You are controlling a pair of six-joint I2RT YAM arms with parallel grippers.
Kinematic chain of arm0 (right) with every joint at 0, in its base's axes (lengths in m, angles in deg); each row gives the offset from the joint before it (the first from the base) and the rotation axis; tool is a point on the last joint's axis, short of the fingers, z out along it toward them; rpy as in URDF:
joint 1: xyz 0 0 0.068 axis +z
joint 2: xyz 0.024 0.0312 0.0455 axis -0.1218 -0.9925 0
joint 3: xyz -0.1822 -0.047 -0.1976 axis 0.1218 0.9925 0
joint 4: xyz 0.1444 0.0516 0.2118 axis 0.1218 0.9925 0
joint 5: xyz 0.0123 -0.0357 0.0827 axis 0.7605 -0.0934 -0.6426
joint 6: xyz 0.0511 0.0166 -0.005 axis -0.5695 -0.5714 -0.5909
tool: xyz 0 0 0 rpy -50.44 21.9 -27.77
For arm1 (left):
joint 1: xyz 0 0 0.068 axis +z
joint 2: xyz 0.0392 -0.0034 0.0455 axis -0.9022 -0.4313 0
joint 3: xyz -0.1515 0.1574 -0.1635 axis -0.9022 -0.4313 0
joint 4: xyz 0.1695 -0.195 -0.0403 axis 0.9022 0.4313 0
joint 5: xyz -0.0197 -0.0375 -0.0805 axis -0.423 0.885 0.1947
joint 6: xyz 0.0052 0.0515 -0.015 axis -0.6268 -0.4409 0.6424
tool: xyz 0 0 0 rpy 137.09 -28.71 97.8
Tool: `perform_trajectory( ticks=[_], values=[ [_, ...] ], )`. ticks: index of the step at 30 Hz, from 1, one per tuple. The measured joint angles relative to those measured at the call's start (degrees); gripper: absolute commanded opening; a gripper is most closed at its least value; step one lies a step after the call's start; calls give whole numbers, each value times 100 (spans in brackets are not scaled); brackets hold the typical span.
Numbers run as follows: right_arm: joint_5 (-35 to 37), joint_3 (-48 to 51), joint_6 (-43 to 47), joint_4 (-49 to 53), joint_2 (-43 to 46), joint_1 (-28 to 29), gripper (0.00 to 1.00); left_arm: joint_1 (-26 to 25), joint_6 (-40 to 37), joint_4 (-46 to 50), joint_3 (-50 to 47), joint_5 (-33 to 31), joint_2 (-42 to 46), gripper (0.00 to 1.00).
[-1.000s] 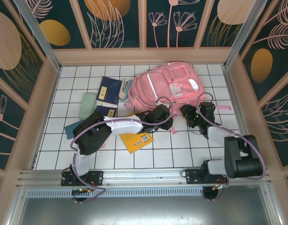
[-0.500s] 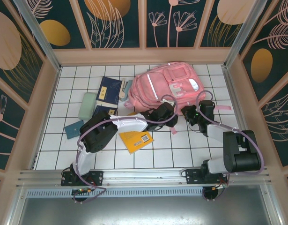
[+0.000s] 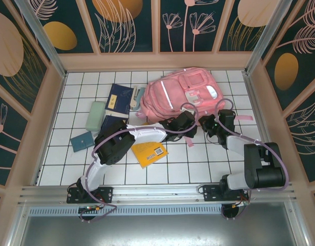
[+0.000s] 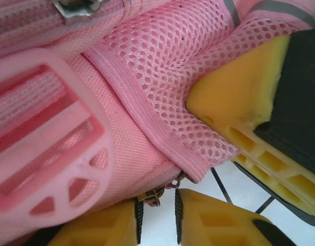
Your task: Pack the student bag
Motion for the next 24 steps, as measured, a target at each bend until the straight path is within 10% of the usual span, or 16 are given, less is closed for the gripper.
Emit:
perform_trajectory(
  ticks=[5, 24],
  values=[
    [-9, -24, 0, 4, 0, -35, 8, 11, 17, 68, 35, -98, -33, 0],
    [-170, -24, -68, 55, 42, -125, 0, 66, 186, -170, -315, -107, 146, 0]
  ],
)
